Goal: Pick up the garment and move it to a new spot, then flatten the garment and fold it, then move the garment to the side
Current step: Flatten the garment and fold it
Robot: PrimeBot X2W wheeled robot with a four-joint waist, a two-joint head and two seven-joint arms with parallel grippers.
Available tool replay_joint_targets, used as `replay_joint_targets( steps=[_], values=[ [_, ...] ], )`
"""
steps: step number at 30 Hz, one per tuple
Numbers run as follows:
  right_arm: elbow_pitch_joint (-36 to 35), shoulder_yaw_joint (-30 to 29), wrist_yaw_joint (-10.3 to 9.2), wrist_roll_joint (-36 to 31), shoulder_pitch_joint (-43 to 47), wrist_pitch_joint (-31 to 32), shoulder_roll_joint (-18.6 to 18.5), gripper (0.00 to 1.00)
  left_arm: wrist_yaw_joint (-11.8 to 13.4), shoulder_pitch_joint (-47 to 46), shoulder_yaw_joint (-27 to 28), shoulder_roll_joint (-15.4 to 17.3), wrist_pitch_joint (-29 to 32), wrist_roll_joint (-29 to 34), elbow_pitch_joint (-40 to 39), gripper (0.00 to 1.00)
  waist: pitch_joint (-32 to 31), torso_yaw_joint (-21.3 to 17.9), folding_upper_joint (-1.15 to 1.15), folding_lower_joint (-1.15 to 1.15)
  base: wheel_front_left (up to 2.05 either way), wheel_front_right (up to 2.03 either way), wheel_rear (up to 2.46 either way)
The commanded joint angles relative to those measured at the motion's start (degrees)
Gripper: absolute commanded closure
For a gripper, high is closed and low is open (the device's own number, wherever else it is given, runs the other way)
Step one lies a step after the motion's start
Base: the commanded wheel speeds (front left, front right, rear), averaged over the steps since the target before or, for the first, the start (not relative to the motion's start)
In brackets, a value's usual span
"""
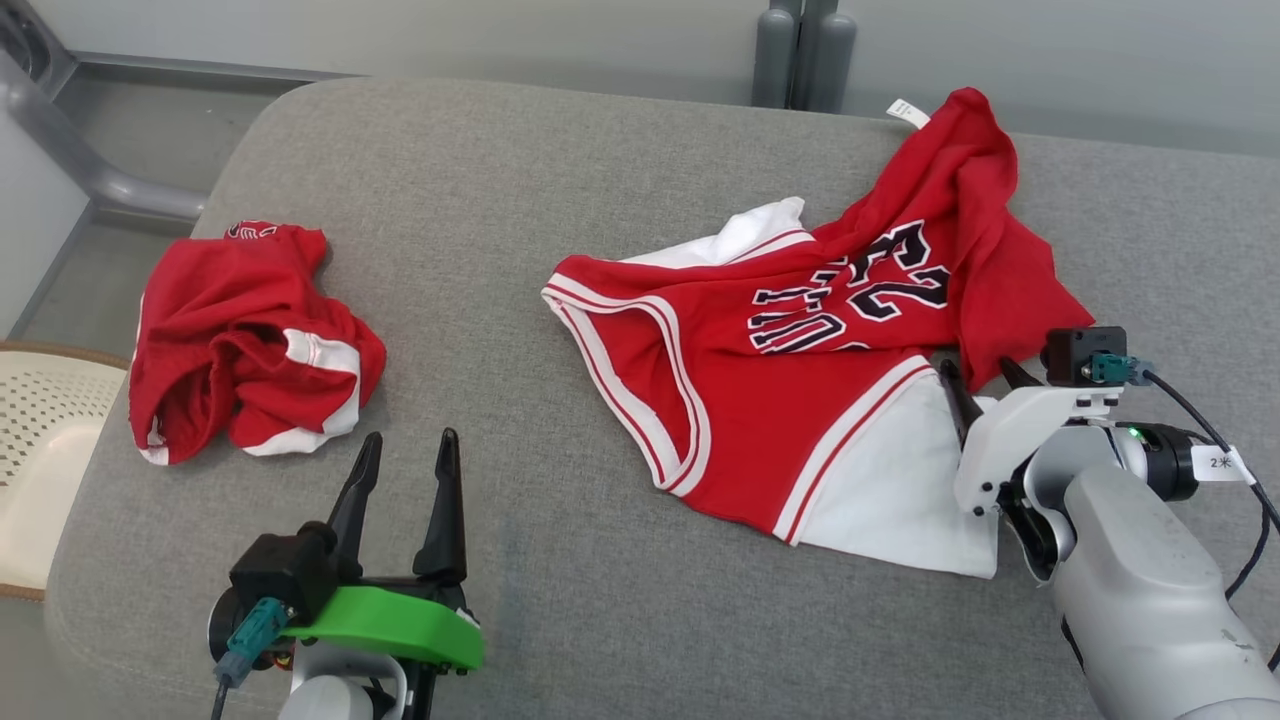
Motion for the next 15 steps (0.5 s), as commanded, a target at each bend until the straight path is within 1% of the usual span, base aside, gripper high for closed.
replay_joint_targets(
  steps=[1,2,3,6,9,12,15],
  values=[
    [1.1,-0.5,0.02,-1.1,-0.8,-0.7,-0.3,0.47,0.2,-0.7,0.0,0.0,0.0,-0.2,-0.1,0.00,0.8,0.8,0.00,0.00,0.00,0.00,0.00],
    [2.0,-0.9,0.02,-1.7,-1.3,-1.1,-0.2,0.71,0.2,-0.7,0.1,0.0,0.0,-0.2,-0.2,0.00,0.9,0.9,0.00,0.00,0.00,0.00,0.00],
    [2.6,-1.2,0.02,-2.2,-1.6,-1.4,0.0,1.00,0.3,-0.7,0.1,0.0,0.0,-0.3,-0.2,0.00,0.9,0.9,0.00,0.00,0.00,0.00,0.00],
    [3.9,-2.1,0.02,-3.5,-2.7,-3.2,0.0,1.00,0.5,-0.4,0.5,0.0,0.0,-0.2,-0.2,0.00,0.9,0.3,0.00,0.00,0.00,0.00,0.00],
    [4.0,-3.1,0.02,-3.3,-3.2,-4.4,0.3,1.00,0.5,0.0,0.8,0.0,0.0,0.0,0.0,0.00,0.4,-0.7,0.00,0.00,0.00,0.00,0.00],
    [2.5,-3.8,0.02,-1.8,-3.7,-4.5,-0.3,1.00,0.5,0.5,1.0,0.0,0.0,0.3,0.1,0.00,-0.3,-2.4,0.00,0.00,0.00,0.00,0.00],
    [-0.3,-4.0,0.02,0.8,-3.4,-3.1,-1.5,1.00,0.3,0.9,1.2,0.0,0.0,0.5,0.2,0.00,-0.9,-4.3,0.00,0.00,0.00,0.00,0.00]
  ],
)
